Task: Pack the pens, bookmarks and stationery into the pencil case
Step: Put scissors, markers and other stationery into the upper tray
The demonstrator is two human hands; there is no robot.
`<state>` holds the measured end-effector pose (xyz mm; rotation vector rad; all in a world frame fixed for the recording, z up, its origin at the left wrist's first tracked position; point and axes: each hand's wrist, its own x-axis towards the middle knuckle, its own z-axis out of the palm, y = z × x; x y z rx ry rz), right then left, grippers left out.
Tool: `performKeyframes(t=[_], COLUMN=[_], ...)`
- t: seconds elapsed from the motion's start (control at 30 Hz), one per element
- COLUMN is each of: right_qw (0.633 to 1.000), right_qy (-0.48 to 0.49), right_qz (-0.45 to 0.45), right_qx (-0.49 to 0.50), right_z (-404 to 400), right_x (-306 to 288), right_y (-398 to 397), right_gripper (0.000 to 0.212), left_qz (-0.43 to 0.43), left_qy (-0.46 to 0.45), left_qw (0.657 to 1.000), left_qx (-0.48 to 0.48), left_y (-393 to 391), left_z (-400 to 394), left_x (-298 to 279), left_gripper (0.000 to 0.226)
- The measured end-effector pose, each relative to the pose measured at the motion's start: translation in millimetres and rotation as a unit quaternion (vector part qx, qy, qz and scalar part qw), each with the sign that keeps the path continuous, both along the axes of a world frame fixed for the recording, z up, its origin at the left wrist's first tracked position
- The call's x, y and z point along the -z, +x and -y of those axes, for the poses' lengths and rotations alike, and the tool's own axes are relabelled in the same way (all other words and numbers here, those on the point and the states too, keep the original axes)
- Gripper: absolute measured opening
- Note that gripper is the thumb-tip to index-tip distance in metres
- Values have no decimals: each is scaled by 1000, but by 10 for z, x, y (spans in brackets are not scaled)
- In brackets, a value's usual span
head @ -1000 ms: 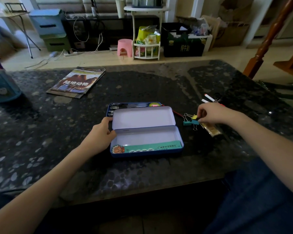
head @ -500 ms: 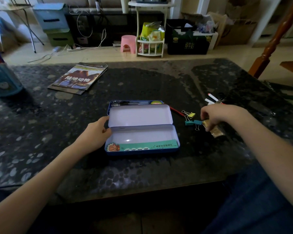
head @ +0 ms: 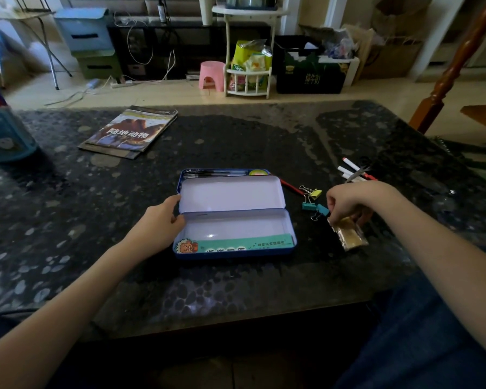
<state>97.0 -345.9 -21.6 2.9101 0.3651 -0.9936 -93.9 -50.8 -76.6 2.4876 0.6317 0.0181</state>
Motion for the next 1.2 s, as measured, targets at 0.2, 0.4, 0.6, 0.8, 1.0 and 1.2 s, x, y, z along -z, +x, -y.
performKeyframes(t=[0.2,0.4,0.6,0.8,1.0,1.2], right_qw=[993,967,938,890,928,937], right_qy=[118,239,328,451,362,328], right_qz=[26,64,89,41,-18,34], right_qx=[4,-59,-70,-47,-89,-114], right_z=[-24,-131,-192,-143,-298,-384], right_x=[-113,-145,-197,-333,-122,27], right_y=[-57,-171,-225,-244,-395,-452], right_gripper=[10,10,8,4,6,4], left_qz=[0,8,7,11,12,10], left_qy=[0,5,4,2,4,-2], left_qw=[1000,1000,1000,1000,1000,1000], left_qx=[6,15,14,19,26,29], left_y=[19,13,26,30,29,31], left_z=[-2,3,9,9,14,24], left_x=[-2,18,22,29,19,5], left_gripper=[55,56,56,56,56,57])
